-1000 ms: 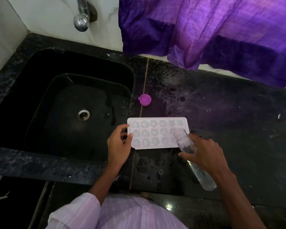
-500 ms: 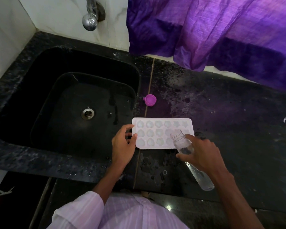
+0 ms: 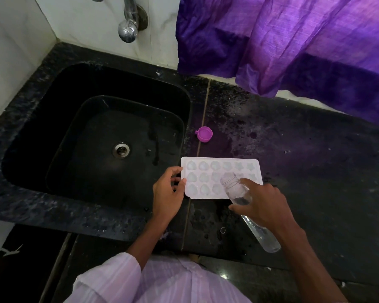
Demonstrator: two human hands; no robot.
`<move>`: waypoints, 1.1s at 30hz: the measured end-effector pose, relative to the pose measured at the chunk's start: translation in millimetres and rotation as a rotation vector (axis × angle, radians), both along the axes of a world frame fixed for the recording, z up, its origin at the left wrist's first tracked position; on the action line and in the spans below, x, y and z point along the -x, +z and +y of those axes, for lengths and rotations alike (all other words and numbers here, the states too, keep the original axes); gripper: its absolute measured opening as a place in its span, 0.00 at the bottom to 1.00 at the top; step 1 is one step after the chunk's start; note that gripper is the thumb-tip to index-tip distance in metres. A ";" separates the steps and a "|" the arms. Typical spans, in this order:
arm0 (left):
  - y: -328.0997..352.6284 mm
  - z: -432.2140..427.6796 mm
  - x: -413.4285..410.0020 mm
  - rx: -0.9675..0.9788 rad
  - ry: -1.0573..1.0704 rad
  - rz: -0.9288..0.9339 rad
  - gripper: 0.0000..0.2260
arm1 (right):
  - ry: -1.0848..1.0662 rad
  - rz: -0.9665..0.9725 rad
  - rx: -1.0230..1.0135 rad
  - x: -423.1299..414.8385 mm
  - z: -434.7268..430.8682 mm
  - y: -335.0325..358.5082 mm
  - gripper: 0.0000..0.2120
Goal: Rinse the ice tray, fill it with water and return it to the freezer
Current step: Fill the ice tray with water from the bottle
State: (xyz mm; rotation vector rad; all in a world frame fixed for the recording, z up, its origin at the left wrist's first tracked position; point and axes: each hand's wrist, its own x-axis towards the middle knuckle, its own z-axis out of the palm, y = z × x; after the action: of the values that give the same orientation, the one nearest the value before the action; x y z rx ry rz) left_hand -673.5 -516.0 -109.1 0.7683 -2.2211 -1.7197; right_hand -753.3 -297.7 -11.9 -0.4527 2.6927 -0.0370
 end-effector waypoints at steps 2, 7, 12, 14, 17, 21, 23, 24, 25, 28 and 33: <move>-0.8 0.0 -0.3 0.000 -0.002 -0.001 0.13 | 0.009 -0.009 0.004 0.3 -3.5 -0.4 0.40; -2.0 -0.8 -1.0 -0.002 -0.012 -0.004 0.13 | 0.036 -0.009 0.000 2.5 -13.0 0.3 0.39; 0.2 -1.5 -1.5 -0.003 -0.023 0.005 0.15 | 0.057 -0.029 0.005 3.5 -26.2 0.7 0.40; 1.4 -1.9 -1.5 -0.012 -0.027 0.014 0.17 | 0.065 -0.032 0.012 4.7 -31.7 1.0 0.40; 1.9 -2.9 -1.7 -0.013 -0.035 0.013 0.18 | 0.099 -0.023 0.018 6.8 -40.7 2.3 0.39; 0.1 -4.7 -2.6 -0.008 -0.047 0.015 0.19 | 0.124 -0.007 0.032 9.6 -53.1 2.1 0.38; -0.4 -5.7 -3.1 -0.008 -0.057 0.004 0.20 | 0.122 -0.008 0.043 11.0 -57.7 0.0 0.39; -0.5 -6.2 -3.1 -0.007 -0.063 -0.001 0.20 | 0.120 -0.010 0.045 11.8 -59.5 -1.6 0.39; -0.4 -6.5 -3.4 -0.008 -0.069 -0.003 0.20 | 0.118 -0.010 0.047 12.6 -61.1 -2.9 0.40; -0.5 -7.7 -4.3 -0.013 -0.081 -0.001 0.20 | 0.108 -0.007 0.057 15.8 -64.9 -5.6 0.41; -1.8 -11.1 -4.1 -0.011 -0.103 -0.007 0.20 | 0.099 0.004 0.046 18.6 -66.4 -5.1 0.41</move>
State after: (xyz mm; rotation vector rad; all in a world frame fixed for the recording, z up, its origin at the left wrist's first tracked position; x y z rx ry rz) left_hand -669.4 -527.1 -110.8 0.6742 -2.2947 -1.7790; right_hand -771.9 -364.1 -17.0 -0.6003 2.6743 -0.0705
